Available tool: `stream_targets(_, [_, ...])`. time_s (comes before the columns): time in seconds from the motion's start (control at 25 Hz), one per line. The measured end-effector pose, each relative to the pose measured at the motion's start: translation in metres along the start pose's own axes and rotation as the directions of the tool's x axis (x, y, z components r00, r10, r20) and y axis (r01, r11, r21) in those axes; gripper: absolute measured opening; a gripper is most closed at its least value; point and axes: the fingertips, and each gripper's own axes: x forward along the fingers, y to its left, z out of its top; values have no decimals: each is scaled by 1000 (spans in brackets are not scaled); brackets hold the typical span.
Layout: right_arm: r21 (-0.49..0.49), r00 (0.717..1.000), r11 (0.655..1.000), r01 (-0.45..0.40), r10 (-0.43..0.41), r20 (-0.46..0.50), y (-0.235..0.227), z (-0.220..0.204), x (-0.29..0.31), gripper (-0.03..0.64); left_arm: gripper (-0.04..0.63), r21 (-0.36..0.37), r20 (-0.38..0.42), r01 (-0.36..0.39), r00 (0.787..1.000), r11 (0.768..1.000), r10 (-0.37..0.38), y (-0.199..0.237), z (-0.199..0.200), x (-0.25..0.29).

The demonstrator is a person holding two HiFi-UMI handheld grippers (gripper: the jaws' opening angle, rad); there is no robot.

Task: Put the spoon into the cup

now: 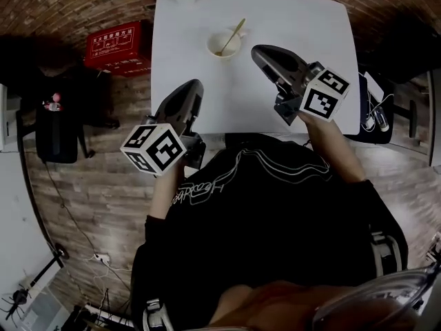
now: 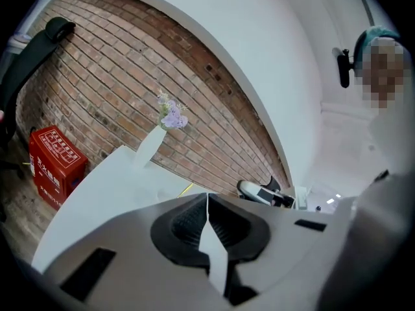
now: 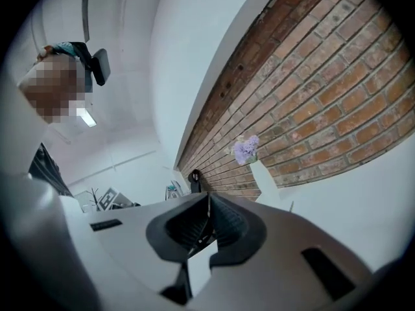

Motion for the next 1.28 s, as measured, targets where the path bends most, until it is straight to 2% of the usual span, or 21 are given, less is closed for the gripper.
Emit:
stream_targets(0.2, [15, 995, 996, -92, 92, -28, 41, -10, -2, 0, 8, 31, 28, 18, 999, 999, -19, -18, 5, -20])
stream_targets(0.4, [23, 991, 992, -126, 127, -40, 64, -16, -4, 0, 8, 44, 50, 20, 999, 999, -22, -27, 6, -33])
stream_targets(0.84, [-38, 991, 993, -111, 108, -73, 76, -23, -11, -3, 8, 79, 59, 38, 997, 996, -43, -44, 4, -42])
stream_targets(1.28, [-18, 991, 995, -100, 98, -96, 70, -27, -8, -3, 8, 71, 55, 40, 998, 997, -44, -40, 4, -39])
